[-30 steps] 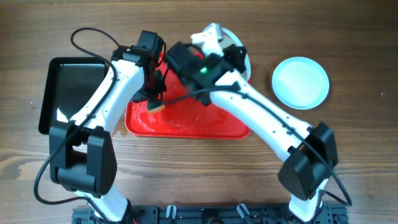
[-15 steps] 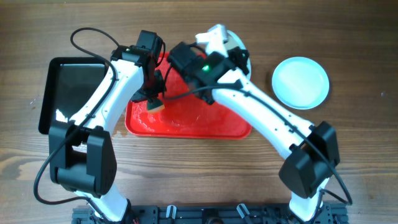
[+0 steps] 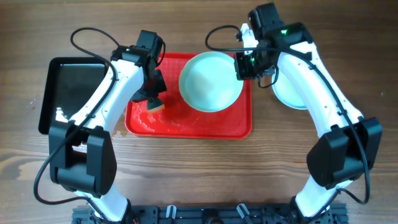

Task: Clean dirty plates on tray and stack at the side
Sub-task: 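Lift the last plate with the right gripper and stack it on the pile, then release the stacked plate and withdraw the right gripper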

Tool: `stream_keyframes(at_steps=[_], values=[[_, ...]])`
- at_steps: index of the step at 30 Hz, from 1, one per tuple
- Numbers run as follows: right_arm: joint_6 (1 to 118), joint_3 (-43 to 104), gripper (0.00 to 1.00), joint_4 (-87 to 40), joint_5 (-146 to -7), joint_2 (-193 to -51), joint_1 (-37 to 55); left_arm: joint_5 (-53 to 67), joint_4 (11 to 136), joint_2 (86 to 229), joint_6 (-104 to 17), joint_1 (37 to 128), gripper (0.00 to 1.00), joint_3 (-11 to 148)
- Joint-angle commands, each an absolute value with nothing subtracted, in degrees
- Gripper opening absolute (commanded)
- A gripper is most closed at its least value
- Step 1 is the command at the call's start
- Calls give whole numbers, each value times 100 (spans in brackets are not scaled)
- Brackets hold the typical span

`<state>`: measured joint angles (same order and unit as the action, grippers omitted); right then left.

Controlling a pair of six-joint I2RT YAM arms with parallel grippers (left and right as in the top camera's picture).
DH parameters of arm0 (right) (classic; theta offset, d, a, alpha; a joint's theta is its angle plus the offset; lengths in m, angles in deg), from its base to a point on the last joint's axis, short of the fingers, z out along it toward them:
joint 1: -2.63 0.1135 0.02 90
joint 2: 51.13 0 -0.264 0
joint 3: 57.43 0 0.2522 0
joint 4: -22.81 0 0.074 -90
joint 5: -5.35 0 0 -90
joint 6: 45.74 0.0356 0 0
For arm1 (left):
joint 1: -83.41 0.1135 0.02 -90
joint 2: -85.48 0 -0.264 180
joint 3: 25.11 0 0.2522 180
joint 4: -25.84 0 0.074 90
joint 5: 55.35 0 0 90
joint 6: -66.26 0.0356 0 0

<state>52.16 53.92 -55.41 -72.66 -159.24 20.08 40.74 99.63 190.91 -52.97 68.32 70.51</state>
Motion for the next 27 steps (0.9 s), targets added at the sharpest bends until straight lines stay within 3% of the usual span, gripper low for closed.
stream_keyframes(at_steps=[1, 5, 10, 17, 26, 27], values=[[6281, 5298, 4, -5404, -7172, -15771, 1525, 4065, 9963, 19027, -5199, 6799, 4, 6981], [6495, 5298, 4, -5727, -6896, -15771, 12, 4068, 9646, 19027, -5094, 6799, 4, 6645], [5795, 5138, 4, -5955, -7056, -15774, -1531, 3976, 9270, 19027, -5098, 6799, 4, 6472], [6587, 4255, 4, -5220, -8957, -15774, -1697, 3873, 9320, 19027, -5042, 6799, 4, 6472], [6523, 4093, 5, -4860, -8190, -15806, -1695, 3873, 9279, 19027, -4983, 6799, 4, 6472], [6523, 4093, 11, -4857, -8109, -15828, -1690, 3873, 9276, 19027, -4983, 6799, 4, 6472]])
